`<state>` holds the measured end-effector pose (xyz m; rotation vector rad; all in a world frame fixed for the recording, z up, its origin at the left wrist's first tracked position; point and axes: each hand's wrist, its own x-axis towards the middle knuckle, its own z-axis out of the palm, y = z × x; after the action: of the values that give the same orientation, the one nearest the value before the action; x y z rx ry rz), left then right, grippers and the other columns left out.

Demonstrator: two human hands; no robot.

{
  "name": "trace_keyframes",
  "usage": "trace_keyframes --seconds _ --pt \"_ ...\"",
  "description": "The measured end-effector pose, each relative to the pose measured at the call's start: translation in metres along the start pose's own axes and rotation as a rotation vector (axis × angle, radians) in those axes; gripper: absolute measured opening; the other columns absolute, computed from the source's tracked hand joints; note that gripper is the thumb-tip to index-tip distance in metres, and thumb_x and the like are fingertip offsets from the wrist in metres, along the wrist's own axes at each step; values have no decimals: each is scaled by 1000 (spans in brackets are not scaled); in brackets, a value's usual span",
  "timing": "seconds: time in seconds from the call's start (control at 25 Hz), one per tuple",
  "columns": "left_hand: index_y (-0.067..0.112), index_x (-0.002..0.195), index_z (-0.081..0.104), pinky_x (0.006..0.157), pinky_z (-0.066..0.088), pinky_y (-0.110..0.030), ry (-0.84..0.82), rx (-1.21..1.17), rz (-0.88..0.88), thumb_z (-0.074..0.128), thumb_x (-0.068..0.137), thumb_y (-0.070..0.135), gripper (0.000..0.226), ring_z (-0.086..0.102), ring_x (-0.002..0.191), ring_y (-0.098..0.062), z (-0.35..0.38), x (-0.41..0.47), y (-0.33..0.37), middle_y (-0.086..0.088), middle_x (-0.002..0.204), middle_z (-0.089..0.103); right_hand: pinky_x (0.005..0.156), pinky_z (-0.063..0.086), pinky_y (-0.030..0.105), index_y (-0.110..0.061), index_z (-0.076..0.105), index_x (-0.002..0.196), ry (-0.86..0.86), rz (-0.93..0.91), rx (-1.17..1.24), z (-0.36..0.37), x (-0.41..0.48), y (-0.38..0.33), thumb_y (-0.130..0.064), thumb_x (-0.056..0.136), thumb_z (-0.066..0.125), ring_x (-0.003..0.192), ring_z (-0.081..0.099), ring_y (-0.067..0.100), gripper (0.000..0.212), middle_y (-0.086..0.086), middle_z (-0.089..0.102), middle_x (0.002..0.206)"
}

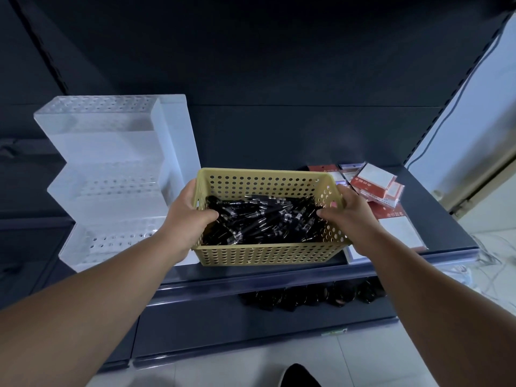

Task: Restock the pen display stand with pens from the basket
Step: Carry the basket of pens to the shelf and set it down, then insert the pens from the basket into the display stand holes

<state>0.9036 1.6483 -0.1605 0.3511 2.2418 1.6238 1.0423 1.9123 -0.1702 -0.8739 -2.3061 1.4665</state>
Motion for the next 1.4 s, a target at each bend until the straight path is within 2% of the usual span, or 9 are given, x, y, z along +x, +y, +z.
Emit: trace_keyframes --seconds 0.2,0.36,0.48,0.72,0.84,1.0,1.16,1.32,1.4 --pt "42 117 47 65 45 -17 -6 -1 -29 59 82 -4 59 64 87 -7 -2 2 -17 11 102 66 68 47 29 -18 52 130 -19 4 -53 8 2 -3 -13 81 72 85 60 16 53 -4 64 101" --pt "49 106 47 87 51 -37 -31 26 -70 65 80 1 57 64 98 -16 -7 5 -27 7 106 66 67 43 26 -18 44 141 -27 2 -96 12 1 -8 -11 83 69 89 61 13 63 -16 57 96" --pt "42 118 39 90 45 -34 -96 60 -115 65 84 3 57 58 102 -13 -13 5 -20 12 108 59 74 44 29 -20 50 133 10 10 -124 13 1 -8 -15 85 69 89 59 14 52 -21 53 86" --pt "22 151 15 101 30 -31 -141 145 -128 67 87 17 83 32 138 -23 -22 -13 -5 1 152 31 68 46 29 -27 52 117 70 42 -214 17 -7 -9 -37 84 69 83 60 14 39 -8 63 95" --pt "27 153 6 112 29 -39 -144 178 -126 70 85 24 93 28 141 -23 -32 -19 -4 0 158 22 78 50 36 -25 52 126 83 43 -295 20 -15 -15 -52 78 65 97 61 22 56 -1 64 112" --pt "32 152 5 113 28 -44 -165 199 -86 71 84 26 96 28 142 -23 -42 -25 -3 2 159 21 101 42 46 -22 40 142 121 4 -460 33 -27 -29 -55 79 61 125 47 26 74 3 48 140" --pt "32 152 6 103 36 -34 -199 235 -43 71 84 27 94 31 140 -21 -49 -35 6 2 157 24 109 35 51 -22 37 143 135 -37 -561 50 -37 -44 -58 80 58 134 38 25 76 2 41 146" --pt "25 146 25 92 31 -25 -229 249 108 66 88 20 71 38 109 -3 -55 -54 25 17 124 41 110 36 51 -20 36 144 114 -109 -568 64 -49 -60 -61 81 55 133 39 24 78 2 41 146" --pt "27 145 26 90 28 -21 -233 294 153 66 88 22 70 35 106 0 -53 -57 25 17 124 42 112 33 46 -18 33 148 85 -127 -576 73 -48 -65 -55 85 58 137 36 23 76 2 36 151"
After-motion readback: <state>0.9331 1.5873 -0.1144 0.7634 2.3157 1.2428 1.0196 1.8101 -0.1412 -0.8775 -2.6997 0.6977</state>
